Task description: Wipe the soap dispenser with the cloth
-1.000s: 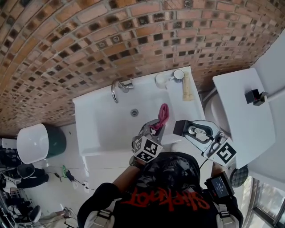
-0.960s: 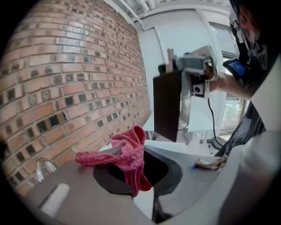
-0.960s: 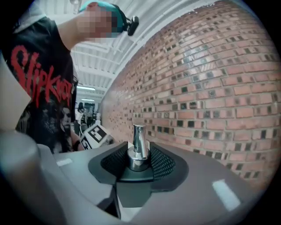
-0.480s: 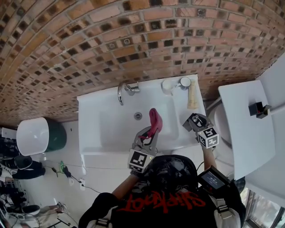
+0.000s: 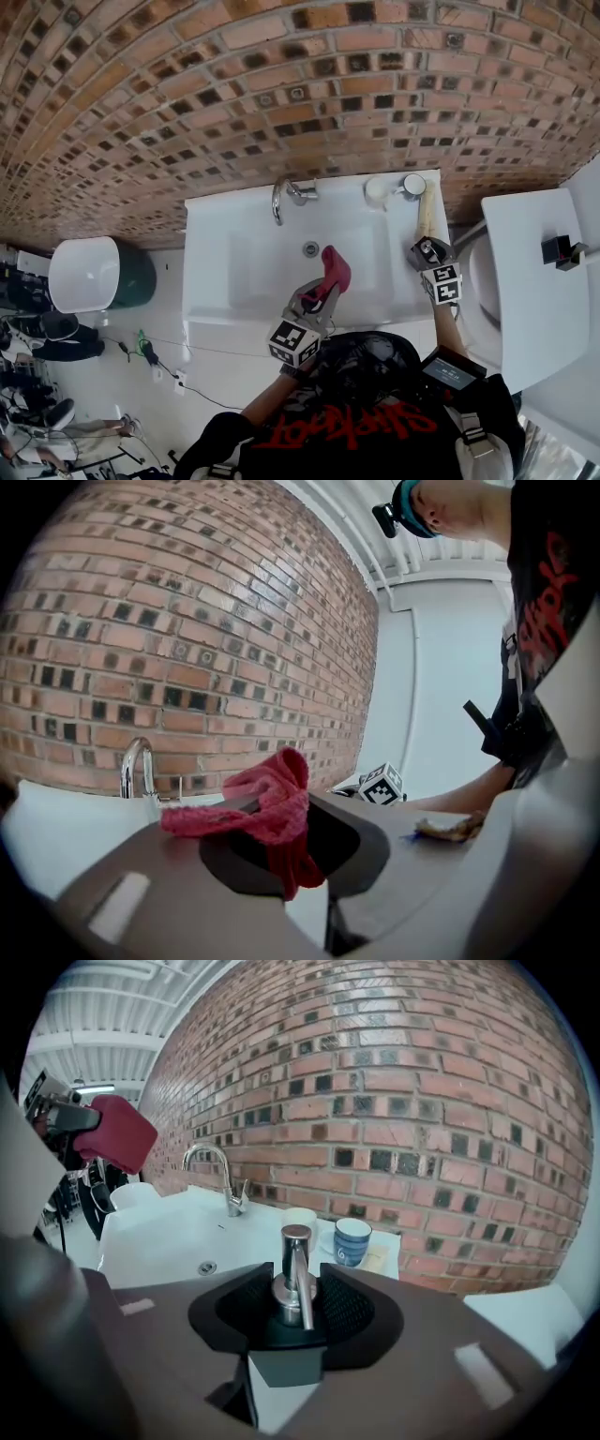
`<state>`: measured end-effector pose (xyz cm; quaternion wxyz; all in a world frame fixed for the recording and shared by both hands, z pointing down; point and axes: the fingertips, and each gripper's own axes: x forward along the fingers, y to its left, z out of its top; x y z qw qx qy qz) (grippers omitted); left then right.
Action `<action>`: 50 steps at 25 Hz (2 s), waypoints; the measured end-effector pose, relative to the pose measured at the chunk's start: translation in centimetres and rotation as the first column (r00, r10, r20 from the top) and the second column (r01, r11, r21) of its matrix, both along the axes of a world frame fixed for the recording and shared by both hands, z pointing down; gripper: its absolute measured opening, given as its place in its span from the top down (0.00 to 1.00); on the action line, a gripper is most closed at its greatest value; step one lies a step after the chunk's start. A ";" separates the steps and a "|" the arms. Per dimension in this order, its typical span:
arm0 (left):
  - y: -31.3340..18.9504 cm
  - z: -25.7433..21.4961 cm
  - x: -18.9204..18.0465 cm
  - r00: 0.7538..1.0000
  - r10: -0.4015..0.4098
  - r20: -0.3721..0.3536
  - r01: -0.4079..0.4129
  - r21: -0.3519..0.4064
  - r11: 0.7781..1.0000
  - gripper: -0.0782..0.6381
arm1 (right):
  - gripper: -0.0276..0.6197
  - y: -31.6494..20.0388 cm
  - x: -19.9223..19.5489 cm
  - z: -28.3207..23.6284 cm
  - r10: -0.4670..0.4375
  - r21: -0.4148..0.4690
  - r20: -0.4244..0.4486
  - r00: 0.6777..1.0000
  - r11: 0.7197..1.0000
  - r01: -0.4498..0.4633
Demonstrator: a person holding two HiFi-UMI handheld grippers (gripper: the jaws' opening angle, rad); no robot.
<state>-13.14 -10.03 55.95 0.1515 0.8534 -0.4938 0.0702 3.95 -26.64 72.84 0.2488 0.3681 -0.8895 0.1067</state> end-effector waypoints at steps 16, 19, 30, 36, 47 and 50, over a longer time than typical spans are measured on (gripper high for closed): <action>-1.4 -3.9 4.3 0.973 0.190 -0.128 -0.168 0.167 0.972 0.83 | 0.62 2.3 1.6 -2.6 0.078 0.010 0.149 0.986 0.997 -0.081; -1.4 -4.1 5.0 0.969 0.207 -0.134 -0.182 0.180 0.967 0.83 | 0.62 3.5 2.8 -5.0 0.128 0.056 0.156 0.980 0.989 -0.138; -2.1 -4.2 6.0 0.954 0.138 -0.266 -0.121 0.080 0.989 0.84 | 0.95 10.7 4.1 -18.2 0.098 0.230 0.318 0.943 0.957 -0.177; -1.9 -8.2 7.5 0.946 0.250 -0.207 -0.210 0.199 0.957 0.84 | 0.95 12.4 5.2 -23.4 0.081 0.276 0.358 0.930 0.942 -0.189; -2.4 -10.9 6.8 0.934 0.324 -0.150 -0.262 0.327 0.908 0.84 | 0.95 13.1 5.4 -26.3 0.026 0.292 0.407 0.913 0.943 -0.157; -2.3 -10.7 6.4 0.921 0.361 -0.147 -0.303 0.311 0.901 0.84 | 0.95 13.0 4.5 -26.6 0.016 0.295 0.399 0.917 0.945 -0.144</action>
